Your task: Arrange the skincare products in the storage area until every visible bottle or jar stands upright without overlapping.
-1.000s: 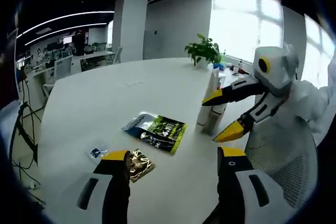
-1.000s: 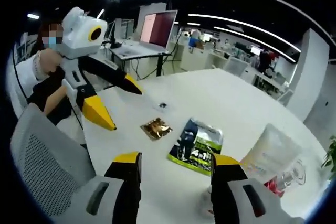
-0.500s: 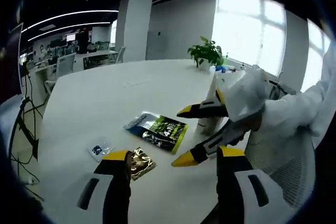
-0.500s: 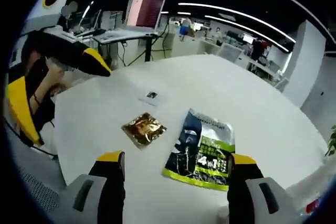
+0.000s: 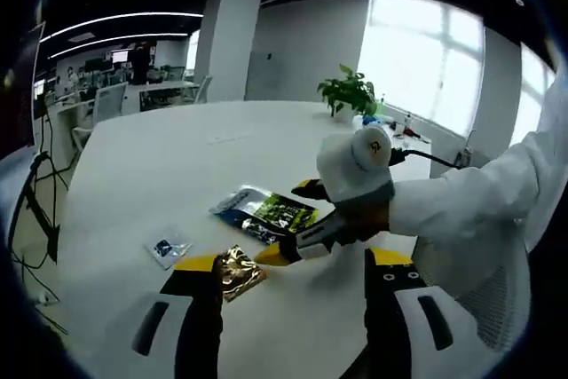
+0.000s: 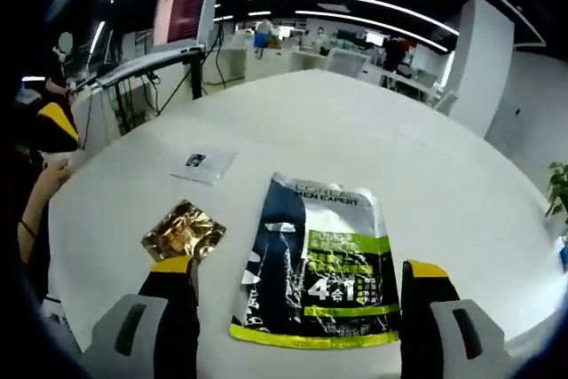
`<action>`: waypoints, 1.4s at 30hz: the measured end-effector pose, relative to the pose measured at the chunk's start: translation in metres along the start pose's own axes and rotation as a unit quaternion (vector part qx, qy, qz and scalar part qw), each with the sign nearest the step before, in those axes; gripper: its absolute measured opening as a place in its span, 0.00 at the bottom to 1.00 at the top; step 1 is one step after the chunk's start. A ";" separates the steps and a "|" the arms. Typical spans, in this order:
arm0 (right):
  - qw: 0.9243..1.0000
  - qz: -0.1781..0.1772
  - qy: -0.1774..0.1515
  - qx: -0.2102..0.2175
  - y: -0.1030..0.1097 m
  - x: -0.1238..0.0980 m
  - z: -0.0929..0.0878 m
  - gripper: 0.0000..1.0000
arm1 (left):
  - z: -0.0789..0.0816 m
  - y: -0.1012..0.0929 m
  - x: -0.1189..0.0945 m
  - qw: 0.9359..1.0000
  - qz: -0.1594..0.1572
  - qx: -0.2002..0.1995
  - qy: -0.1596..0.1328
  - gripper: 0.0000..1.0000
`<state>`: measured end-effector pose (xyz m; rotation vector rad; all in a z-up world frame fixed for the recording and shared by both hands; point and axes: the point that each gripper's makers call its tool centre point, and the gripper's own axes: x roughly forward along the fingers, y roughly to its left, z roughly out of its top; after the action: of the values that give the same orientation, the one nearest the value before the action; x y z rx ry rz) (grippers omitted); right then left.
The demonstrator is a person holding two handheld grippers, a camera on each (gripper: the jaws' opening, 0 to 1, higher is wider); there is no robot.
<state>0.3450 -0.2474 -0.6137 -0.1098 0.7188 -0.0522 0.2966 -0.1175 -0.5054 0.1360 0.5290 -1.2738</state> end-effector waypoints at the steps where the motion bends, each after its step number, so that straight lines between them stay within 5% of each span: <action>1: 1.000 -0.005 0.001 -0.001 -0.002 0.001 0.001 0.97 | -0.001 0.001 0.000 1.000 0.002 -0.001 0.001 0.64; 9: 0.998 -0.021 0.018 0.062 -0.018 0.017 -0.005 0.99 | -0.013 0.006 0.000 1.000 0.000 -0.014 0.006 0.63; 11: 0.994 -0.006 0.032 0.105 -0.014 0.017 -0.012 0.95 | -0.014 0.008 0.000 1.000 -0.001 -0.017 0.007 0.63; 12: 0.997 -0.023 0.014 0.070 -0.024 0.018 -0.003 0.92 | -0.015 0.009 0.000 1.000 -0.001 -0.017 0.006 0.63; 25: 0.999 0.006 0.020 0.047 -0.002 0.003 -0.008 0.65 | -0.031 0.033 0.033 0.998 -0.012 -0.059 0.026 0.56; 35: 0.998 0.026 0.002 0.057 0.013 -0.006 -0.014 0.52 | -0.039 0.053 0.070 0.993 -0.017 -0.116 0.030 0.45; 39: 0.995 0.036 -0.012 0.096 0.017 -0.012 -0.013 0.48 | -0.043 0.059 0.082 0.992 -0.013 -0.121 0.042 0.45; 40: 0.990 0.030 -0.014 0.136 0.014 -0.015 -0.013 0.38 | -0.044 0.060 0.084 0.991 -0.012 -0.125 0.043 0.43; 41: 0.988 0.019 0.004 0.152 0.009 -0.017 -0.021 0.03 | -0.044 0.060 0.088 0.990 -0.017 -0.134 0.046 0.42; 42: 0.975 0.025 0.016 0.221 0.013 -0.020 -0.031 0.00 | -0.045 0.060 0.090 0.989 -0.020 -0.139 0.048 0.42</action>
<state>0.3099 -0.2352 -0.6257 0.3368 0.7268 -0.1643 0.3560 -0.1606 -0.5962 -0.0460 0.7902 -1.2233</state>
